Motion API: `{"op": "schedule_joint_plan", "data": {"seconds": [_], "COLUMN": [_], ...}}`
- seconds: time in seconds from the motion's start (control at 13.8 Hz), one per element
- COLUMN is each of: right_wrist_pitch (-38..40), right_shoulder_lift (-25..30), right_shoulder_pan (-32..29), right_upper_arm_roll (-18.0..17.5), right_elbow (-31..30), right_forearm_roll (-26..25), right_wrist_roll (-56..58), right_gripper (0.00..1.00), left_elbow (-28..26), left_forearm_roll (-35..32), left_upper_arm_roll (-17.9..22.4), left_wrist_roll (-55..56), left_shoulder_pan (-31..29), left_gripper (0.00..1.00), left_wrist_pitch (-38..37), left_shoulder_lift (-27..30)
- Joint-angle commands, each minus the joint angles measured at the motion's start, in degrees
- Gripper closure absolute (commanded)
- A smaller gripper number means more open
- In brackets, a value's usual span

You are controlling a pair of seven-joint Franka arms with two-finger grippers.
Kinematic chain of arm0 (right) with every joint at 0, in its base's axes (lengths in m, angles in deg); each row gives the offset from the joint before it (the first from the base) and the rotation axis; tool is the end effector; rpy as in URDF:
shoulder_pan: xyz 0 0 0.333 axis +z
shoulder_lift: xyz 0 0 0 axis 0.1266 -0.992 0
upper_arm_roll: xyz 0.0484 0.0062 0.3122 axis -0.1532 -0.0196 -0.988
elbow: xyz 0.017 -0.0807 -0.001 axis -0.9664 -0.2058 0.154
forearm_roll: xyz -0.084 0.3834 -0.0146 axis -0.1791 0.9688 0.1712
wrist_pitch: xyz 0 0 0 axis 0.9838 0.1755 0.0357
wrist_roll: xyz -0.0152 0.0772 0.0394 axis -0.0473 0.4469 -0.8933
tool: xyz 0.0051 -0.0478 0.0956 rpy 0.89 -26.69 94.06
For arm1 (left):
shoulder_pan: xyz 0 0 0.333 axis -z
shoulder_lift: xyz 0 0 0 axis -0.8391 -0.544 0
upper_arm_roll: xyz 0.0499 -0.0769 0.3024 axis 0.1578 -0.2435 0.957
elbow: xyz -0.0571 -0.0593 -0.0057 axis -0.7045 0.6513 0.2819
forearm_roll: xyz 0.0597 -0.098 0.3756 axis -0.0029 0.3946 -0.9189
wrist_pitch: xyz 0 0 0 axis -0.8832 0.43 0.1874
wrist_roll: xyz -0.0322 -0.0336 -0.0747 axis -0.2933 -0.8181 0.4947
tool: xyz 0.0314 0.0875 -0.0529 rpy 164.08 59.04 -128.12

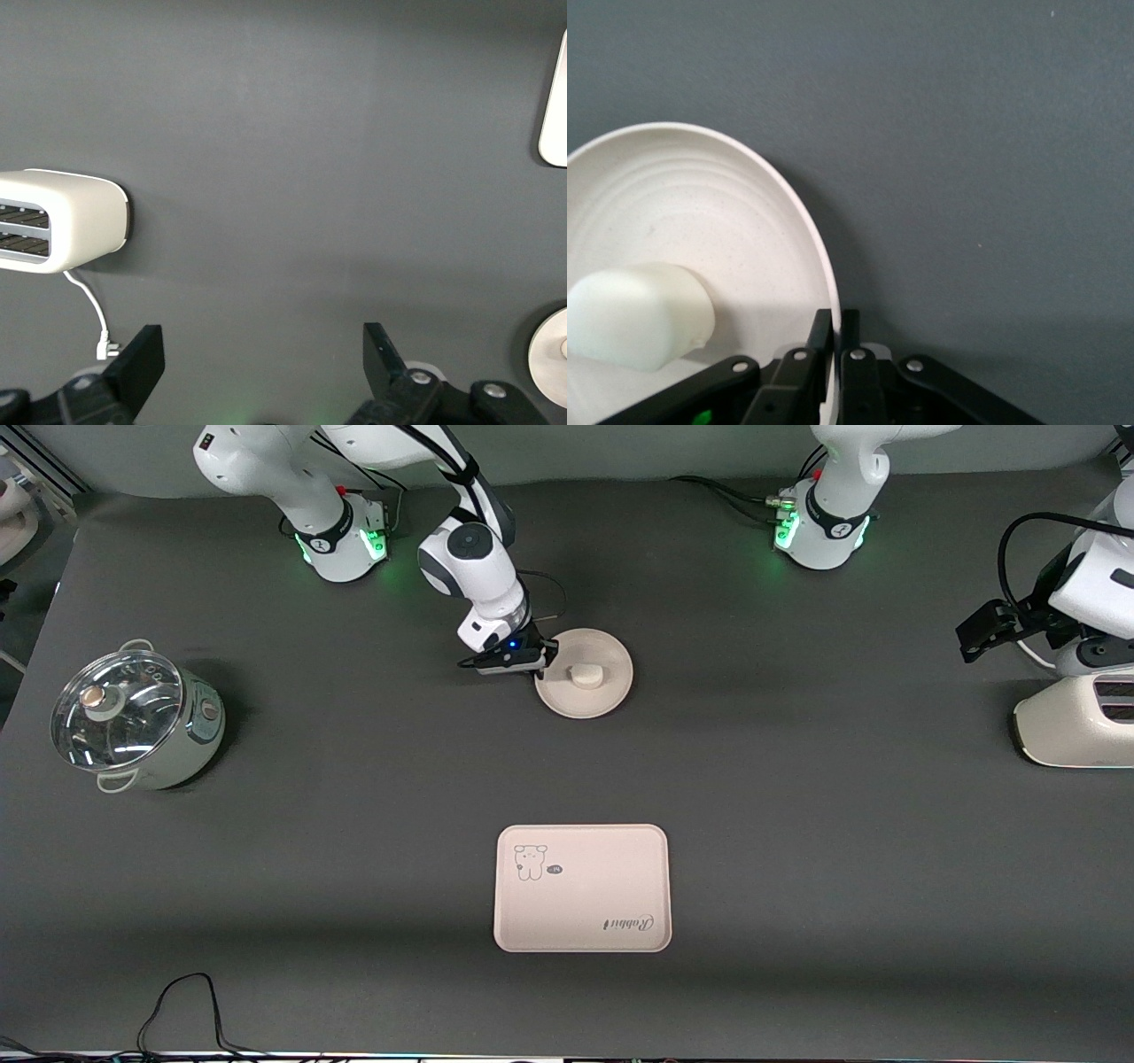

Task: Place bun in plate and plate on tray
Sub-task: 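Close the right gripper on the plate rim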

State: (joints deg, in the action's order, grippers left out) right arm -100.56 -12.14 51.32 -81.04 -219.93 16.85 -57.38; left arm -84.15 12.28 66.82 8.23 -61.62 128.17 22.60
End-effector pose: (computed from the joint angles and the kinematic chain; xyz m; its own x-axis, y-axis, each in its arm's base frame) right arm 0.3041 0.4078 0.1824 0.9886 -0.0470 0.1430 -0.0194 -0.9818 -0.1888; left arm 0.5192 -0.0394 0.6212 0.9934 0.1137 -0.0139 0.1116 -0.9879 -0.1076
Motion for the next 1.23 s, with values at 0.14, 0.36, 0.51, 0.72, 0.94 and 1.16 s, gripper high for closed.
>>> {"op": "schedule_joint_plan", "data": {"seconds": [0.14, 0.36, 0.51, 0.72, 0.94, 1.16], "right_wrist_pitch": [0.39, 0.39, 0.73, 2.49, 8.27, 14.6], "right_shoulder_lift": [0.11, 2.04, 4.41, 8.1, 12.31, 14.87], "right_shoulder_pan": [0.29, -0.67, -2.52, -2.61, -4.45, -6.3], "right_upper_arm_roll": [0.13, 0.3, 0.3, 0.39, 0.3, 0.3], "right_elbow": [0.04, 0.04, 0.04, 0.3, 1.35, 3.63], "right_forearm_roll": [0.73, 0.73, 0.64, 0.81, 0.81, 2.56], "right_wrist_roll": [-0.1, -0.01, 0.25, 0.69, 1.13, 4.63], "right_gripper": [1.0, 1.0, 1.0, 1.0, 1.0, 1.0], "left_elbow": [2.02, 2.11, 2.9, 4.13, 4.05, 3.61], "left_forearm_roll": [-0.05, -0.05, -0.14, -0.14, -0.14, -0.14], "left_upper_arm_roll": [0.16, 0.25, 0.34, 0.52, 0.43, 0.34], "left_wrist_roll": [-0.88, -0.71, -0.71, -0.71, -0.36, 0.0], "left_shoulder_pan": [-0.26, -0.17, -0.43, -0.52, -0.43, -0.34], "left_gripper": [0.0, 0.0, 0.0, 0.0, 0.0, 0.0], "left_wrist_pitch": [-2.46, -4.21, -5.44, -6.06, -5.97, -5.97], "left_shoulder_lift": [-0.99, -0.55, -0.55, -0.64, -0.9, -1.51]}}
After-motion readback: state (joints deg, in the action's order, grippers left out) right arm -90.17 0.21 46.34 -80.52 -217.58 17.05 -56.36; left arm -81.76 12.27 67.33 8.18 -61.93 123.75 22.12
